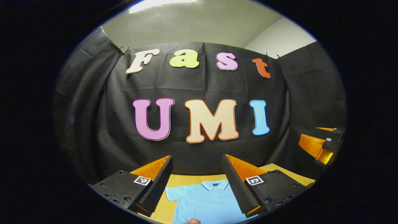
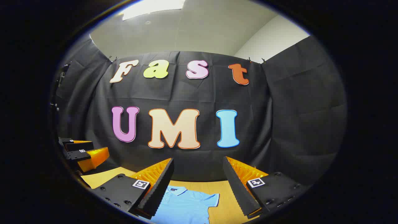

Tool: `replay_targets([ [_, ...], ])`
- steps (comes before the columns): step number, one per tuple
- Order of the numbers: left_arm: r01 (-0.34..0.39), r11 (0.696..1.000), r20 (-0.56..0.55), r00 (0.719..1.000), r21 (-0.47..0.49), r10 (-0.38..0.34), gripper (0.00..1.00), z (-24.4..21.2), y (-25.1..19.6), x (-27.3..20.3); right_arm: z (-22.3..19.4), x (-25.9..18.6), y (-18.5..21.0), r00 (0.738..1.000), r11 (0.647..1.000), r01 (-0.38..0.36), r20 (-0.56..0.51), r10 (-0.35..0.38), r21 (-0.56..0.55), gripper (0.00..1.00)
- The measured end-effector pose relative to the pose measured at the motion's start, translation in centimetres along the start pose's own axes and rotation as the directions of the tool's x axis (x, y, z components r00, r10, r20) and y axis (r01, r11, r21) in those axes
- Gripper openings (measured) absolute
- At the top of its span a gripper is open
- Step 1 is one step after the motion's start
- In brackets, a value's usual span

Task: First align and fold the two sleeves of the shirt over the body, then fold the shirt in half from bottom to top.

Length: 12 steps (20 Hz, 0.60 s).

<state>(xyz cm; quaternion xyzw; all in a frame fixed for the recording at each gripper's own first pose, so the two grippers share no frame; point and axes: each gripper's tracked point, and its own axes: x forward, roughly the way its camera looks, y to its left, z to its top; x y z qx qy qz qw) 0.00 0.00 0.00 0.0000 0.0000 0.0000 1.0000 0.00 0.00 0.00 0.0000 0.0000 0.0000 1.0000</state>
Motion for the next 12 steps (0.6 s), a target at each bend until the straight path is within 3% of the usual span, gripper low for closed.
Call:
replay_targets([
  [12,-0.033,0.999,-0.005,0.999,0.001,0.033,0.94,-0.2,1.4,1.1,-1.0,1.1,1.0,1.000,1.000,-0.005,-0.017,0.005,-0.014,0.98],
])
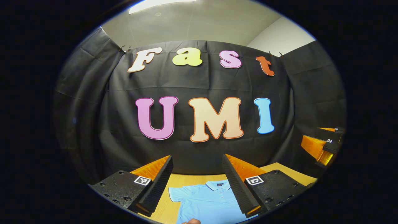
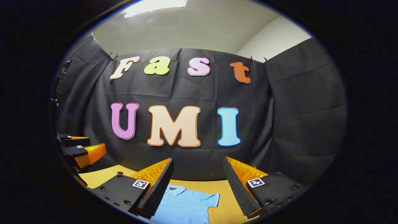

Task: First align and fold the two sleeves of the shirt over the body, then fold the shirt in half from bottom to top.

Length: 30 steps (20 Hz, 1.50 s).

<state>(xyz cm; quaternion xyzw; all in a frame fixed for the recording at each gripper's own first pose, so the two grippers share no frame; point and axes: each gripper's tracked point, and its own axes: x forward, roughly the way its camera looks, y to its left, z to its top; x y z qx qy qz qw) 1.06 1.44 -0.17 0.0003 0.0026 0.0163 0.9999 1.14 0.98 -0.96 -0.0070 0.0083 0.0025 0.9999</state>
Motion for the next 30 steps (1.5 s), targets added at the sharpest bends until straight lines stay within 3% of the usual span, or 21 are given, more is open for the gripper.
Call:
replay_targets([
  [7,0.000,1.000,-0.004,1.000,-0.021,0.000,0.94,-0.2,0.0,0.6,-1.8,1.7,-0.3,1.000,1.000,0.006,-0.029,-0.006,-0.010,0.98],
  [18,-0.026,1.000,0.006,1.000,-0.009,0.026,0.94,-0.3,3.2,1.9,-9.8,10.0,-3.4,0.986,0.995,0.079,-0.143,-0.088,-0.066,1.00],
  [23,-0.044,0.999,-0.016,0.999,0.003,0.044,0.94,-1.4,5.1,3.3,-14.9,13.6,-4.7,0.967,0.989,0.103,-0.223,-0.123,-0.102,0.98],
  [30,-0.027,0.999,-0.020,0.999,0.023,0.028,0.94,-2.4,5.9,4.9,-23.4,17.8,-6.8,0.918,0.980,0.137,-0.353,-0.179,-0.141,1.00],
])
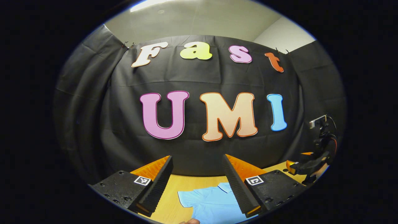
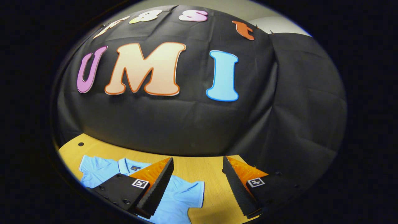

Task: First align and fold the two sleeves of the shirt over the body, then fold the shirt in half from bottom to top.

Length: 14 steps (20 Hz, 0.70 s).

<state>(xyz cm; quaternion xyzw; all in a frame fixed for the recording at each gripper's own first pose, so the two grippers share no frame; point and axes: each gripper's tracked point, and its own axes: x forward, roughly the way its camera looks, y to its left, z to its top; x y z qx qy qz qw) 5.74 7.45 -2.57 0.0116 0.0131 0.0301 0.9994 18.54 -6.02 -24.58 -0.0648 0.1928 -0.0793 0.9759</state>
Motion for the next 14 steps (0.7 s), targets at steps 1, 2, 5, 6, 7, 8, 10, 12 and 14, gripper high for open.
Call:
replay_targets([
  [1,-0.004,1.000,-0.002,1.000,0.004,0.004,0.94,-0.1,0.2,0.3,-1.1,0.9,0.2,1.000,1.000,-0.006,-0.019,0.006,0.006,1.00],
  [2,-0.005,1.000,-0.005,1.000,0.009,0.005,0.94,-0.3,0.3,0.9,-2.2,1.9,0.3,0.999,1.000,-0.008,-0.044,0.009,0.011,0.99],
  [5,-0.010,1.000,-0.015,1.000,0.022,0.010,0.94,-0.9,0.7,2.2,-5.8,4.5,0.2,0.994,1.000,0.007,-0.106,-0.007,0.001,1.00],
  [6,-0.013,1.000,-0.022,1.000,0.026,0.014,0.94,-1.2,0.7,2.5,-6.8,5.3,0.1,0.992,1.000,0.013,-0.125,-0.014,-0.004,1.00],
  [7,-0.016,0.999,-0.027,0.999,0.027,0.017,0.94,-1.5,1.0,2.7,-7.9,6.0,-0.1,0.989,1.000,0.024,-0.147,-0.026,-0.011,1.00],
  [8,-0.020,0.999,-0.032,0.999,0.025,0.021,0.95,-1.8,1.1,2.9,-9.0,6.4,-0.3,0.985,0.999,0.030,-0.171,-0.032,-0.012,0.99],
  [10,-0.030,0.999,-0.047,0.998,0.017,0.030,0.95,-2.4,1.4,3.4,-11.0,7.5,-0.2,0.975,0.999,0.037,-0.218,-0.038,-0.008,1.00],
  [12,-0.038,0.999,-0.066,0.997,0.011,0.038,0.95,-3.3,1.6,3.7,-13.4,7.8,-0.4,0.963,0.999,0.039,-0.265,-0.043,-0.020,1.00],
  [14,-0.051,0.999,-0.076,0.996,0.015,0.052,0.95,-3.8,2.1,3.9,-15.1,8.2,-0.4,0.953,0.999,0.026,-0.301,-0.038,-0.044,0.99],
])
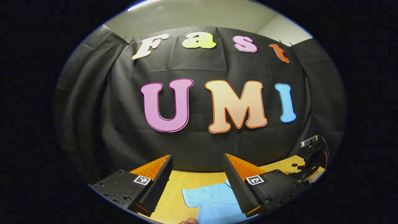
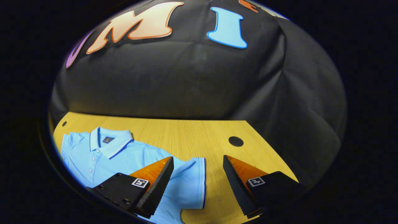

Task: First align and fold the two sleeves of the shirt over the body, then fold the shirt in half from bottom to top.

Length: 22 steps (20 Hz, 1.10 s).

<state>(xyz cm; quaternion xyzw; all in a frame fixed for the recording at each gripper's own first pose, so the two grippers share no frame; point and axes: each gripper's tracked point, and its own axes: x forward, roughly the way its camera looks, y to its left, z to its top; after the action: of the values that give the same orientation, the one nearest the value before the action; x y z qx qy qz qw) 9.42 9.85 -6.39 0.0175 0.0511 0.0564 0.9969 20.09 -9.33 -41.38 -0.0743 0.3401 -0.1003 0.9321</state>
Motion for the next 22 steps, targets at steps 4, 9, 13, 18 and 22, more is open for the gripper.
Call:
replay_targets([
  [4,-0.014,1.000,-0.013,1.000,0.000,0.014,0.95,-0.6,0.4,0.7,-2.5,1.4,0.1,0.998,1.000,-0.003,-0.067,0.003,0.000,1.00],
  [9,-0.020,1.000,-0.034,0.999,-0.009,0.020,0.95,-1.6,0.7,1.1,-5.2,2.5,0.0,0.988,1.000,-0.008,-0.151,0.011,0.020,0.99],
  [13,-0.019,1.000,-0.044,0.999,-0.017,0.018,0.95,-2.2,0.6,1.5,-5.5,2.6,0.7,0.986,0.998,-0.041,-0.160,0.049,0.056,0.98],
  [18,-0.022,0.999,-0.061,0.998,-0.029,0.020,0.95,-2.7,0.7,1.4,-5.5,2.7,3.6,0.983,0.990,-0.095,-0.149,0.110,0.104,0.41],
  [22,-0.032,0.998,-0.077,0.997,-0.053,0.028,0.95,-3.3,1.0,1.2,-5.2,1.8,4.8,0.975,0.982,-0.138,-0.154,0.158,0.129,0.03],
])
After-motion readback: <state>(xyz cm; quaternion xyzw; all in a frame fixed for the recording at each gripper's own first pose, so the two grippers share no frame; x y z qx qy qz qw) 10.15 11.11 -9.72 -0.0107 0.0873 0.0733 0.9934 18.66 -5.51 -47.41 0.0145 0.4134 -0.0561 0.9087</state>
